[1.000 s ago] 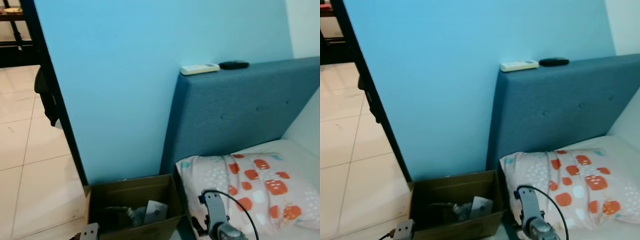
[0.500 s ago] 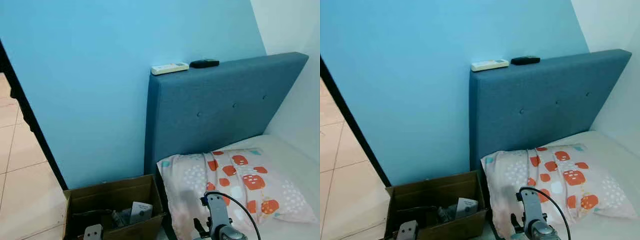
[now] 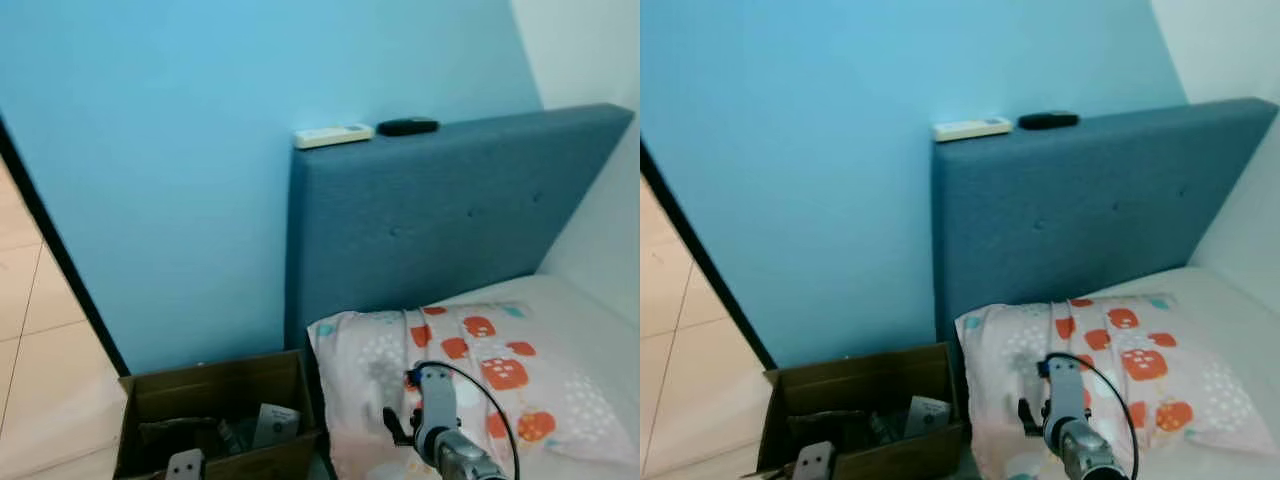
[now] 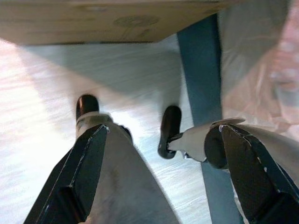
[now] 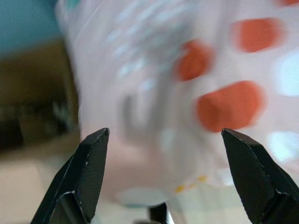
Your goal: Clean up the room
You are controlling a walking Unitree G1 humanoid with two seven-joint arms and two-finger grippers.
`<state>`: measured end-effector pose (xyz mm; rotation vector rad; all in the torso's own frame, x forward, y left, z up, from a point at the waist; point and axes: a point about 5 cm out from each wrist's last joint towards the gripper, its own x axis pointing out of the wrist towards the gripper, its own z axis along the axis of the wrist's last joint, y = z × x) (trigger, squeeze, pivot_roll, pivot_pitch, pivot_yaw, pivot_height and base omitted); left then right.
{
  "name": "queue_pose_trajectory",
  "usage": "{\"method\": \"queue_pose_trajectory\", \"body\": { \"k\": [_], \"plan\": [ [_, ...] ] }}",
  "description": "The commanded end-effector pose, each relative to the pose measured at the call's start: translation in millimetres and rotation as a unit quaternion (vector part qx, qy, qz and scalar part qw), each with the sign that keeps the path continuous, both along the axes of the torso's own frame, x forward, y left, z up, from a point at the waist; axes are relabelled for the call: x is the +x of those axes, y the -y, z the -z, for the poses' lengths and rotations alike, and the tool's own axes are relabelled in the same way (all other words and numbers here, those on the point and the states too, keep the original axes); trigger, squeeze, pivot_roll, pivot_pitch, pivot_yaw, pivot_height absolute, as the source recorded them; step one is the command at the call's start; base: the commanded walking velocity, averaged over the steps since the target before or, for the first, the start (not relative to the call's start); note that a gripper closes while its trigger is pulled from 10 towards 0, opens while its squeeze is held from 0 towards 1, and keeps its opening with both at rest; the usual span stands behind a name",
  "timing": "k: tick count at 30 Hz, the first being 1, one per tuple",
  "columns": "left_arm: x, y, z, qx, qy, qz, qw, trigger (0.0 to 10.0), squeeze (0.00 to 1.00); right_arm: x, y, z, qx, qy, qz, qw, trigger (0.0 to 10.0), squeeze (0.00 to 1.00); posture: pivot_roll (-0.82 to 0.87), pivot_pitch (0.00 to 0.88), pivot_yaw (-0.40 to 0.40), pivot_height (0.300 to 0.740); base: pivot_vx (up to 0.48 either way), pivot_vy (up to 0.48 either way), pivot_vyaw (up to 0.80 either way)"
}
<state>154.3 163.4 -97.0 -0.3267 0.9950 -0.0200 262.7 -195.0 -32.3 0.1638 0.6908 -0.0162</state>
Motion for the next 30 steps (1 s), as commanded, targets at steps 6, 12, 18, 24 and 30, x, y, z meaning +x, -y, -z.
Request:
{"method": "queue_pose_trajectory", "body": {
  "k": [6, 12, 18, 24, 30],
  "plan": [
    [-5.2, -1.7, 1.8, 0.000, -0.005, -0.003, 1.000, 10.0, 0.00, 14.9, 5.3, -13.3, 0.036, 0.031, 0.049, 0.998, 10.0, 0.00, -0.01, 0.000, -0.076, 0.729, 0.000, 0.000, 0.00],
    [-6.8, -2.6, 2.3, 0.003, -0.006, -0.004, 1.000, 10.0, 0.00, 21.4, 6.3, -19.3, 0.041, 0.042, 0.051, 0.997, 10.0, 0.00, -0.01, 0.000, -0.079, 0.729, 0.000, 0.000, -0.50],
    [-5.8, -3.3, 1.9, 0.006, -0.004, -0.002, 1.000, 10.0, 0.00, 25.3, 11.0, -23.6, 0.044, 0.050, 0.064, 0.996, 10.0, 0.00, -0.01, 0.000, -0.081, 0.729, 0.000, 0.000, -0.38],
    [7.6, -8.4, -4.0, 0.012, 0.021, -0.016, 1.000, 10.0, 0.00, 35.9, 27.8, -37.2, 0.065, 0.065, 0.109, 0.990, 10.0, 0.00, -0.01, 0.000, -0.080, 0.720, 0.000, 0.000, 0.00],
    [36.1, -18.5, -18.6, 0.014, 0.074, -0.054, 0.996, 10.0, 0.00, 45.6, 40.9, -51.4, 0.087, 0.092, 0.146, 0.981, 10.0, 0.00, -0.01, 0.000, -0.079, 0.690, 0.000, 0.000, 0.00]
  ]
}}
